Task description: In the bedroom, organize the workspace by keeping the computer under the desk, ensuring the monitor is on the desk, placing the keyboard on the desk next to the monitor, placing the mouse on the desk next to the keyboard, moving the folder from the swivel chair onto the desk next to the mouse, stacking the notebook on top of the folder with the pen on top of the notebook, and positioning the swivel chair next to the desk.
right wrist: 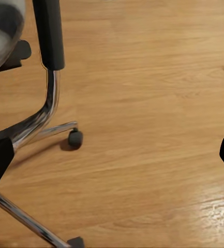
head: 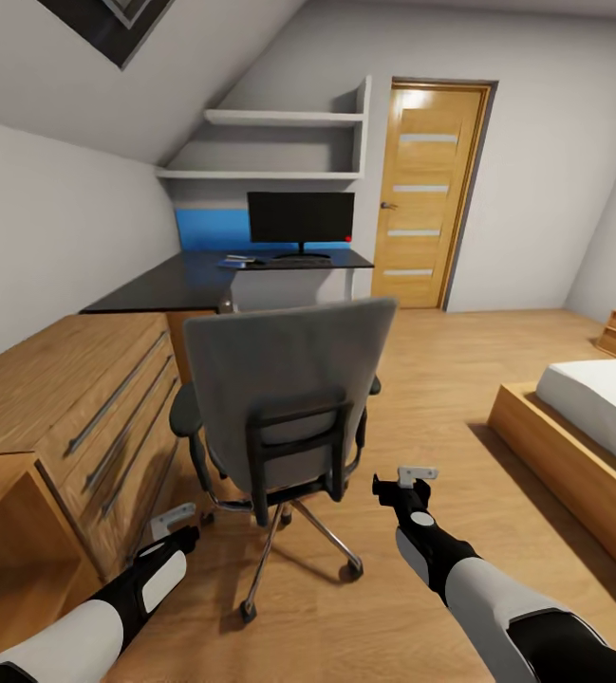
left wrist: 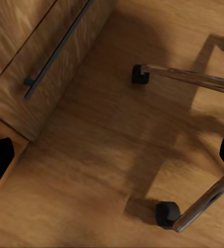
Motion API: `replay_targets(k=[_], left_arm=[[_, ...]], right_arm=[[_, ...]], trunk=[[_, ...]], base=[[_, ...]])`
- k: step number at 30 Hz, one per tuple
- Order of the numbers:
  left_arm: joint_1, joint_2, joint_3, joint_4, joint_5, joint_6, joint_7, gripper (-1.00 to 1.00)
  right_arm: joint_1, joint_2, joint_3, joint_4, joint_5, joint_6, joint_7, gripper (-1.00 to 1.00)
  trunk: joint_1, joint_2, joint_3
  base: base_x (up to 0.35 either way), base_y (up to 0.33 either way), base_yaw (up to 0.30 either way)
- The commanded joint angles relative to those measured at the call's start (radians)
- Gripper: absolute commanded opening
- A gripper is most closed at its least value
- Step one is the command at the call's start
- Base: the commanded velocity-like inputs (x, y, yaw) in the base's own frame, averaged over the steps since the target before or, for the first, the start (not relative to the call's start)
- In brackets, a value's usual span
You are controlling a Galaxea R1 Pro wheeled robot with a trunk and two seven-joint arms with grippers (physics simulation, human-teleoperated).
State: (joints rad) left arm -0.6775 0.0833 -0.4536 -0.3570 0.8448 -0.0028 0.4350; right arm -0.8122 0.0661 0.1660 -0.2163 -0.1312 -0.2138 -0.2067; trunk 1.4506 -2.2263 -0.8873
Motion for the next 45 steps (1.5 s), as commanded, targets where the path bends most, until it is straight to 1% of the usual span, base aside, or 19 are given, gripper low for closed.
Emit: replay_targets(k=[1,11,18,21,25,26,27,40,45], left_arm=[[-0.001,0.001,-0.008,-0.002,0.008,0.000,0.007,1.00],[-0.001,0.001,-0.009,-0.002,0.008,0.000,0.007,1.00],[-0.001,0.001,-0.010,-0.002,0.007,0.000,0.006,1.00],[-0.001,0.000,-0.021,-0.001,0.008,0.001,0.005,1.00],[-0.001,0.000,-0.024,0.007,0.005,0.001,0.005,1.00],[-0.001,0.000,-0.025,0.024,-0.036,0.001,0.005,1.00],[-0.001,-0.001,-0.025,0.024,-0.038,0.001,0.005,1.00],[-0.001,-0.002,-0.025,0.026,-0.041,0.001,0.004,1.00],[-0.001,-0.002,-0.025,0.026,-0.042,0.001,0.005,1.00]], right_arm=[[-0.001,0.000,0.009,0.001,-0.010,-0.004,-0.005,1.00],[-0.001,-0.001,0.008,0.000,-0.009,-0.004,-0.006,1.00],[-0.001,-0.003,0.007,0.000,-0.007,-0.006,-0.006,1.00],[-0.001,-0.004,0.007,-0.001,-0.007,-0.015,-0.007,1.00],[-0.001,-0.004,0.007,0.001,-0.007,-0.018,-0.007,1.00],[-0.001,-0.003,0.007,0.002,-0.007,-0.019,-0.007,1.00],[-0.001,-0.003,0.007,0.003,-0.007,-0.019,-0.007,1.00],[-0.001,-0.005,0.007,0.003,-0.007,-0.019,-0.006,1.00],[-0.001,-0.005,0.007,0.003,-0.007,-0.019,-0.006,1.00]], trunk=[[0.004,-0.008,-0.004],[0.042,-0.078,-0.036],[0.042,-0.078,-0.036],[0.042,-0.078,-0.036],[0.042,-0.078,-0.036],[0.042,-0.078,-0.036],[0.042,-0.078,-0.036],[0.042,-0.078,-0.036],[0.042,-0.078,-0.034]], base=[[0.000,0.000,0.165],[0.000,0.000,0.242],[0.000,0.000,0.091],[0.000,0.000,0.014],[0.093,0.000,0.003],[0.197,0.000,0.000],[0.215,0.000,0.000],[0.263,0.000,-0.001],[0.239,-0.050,-0.097]])
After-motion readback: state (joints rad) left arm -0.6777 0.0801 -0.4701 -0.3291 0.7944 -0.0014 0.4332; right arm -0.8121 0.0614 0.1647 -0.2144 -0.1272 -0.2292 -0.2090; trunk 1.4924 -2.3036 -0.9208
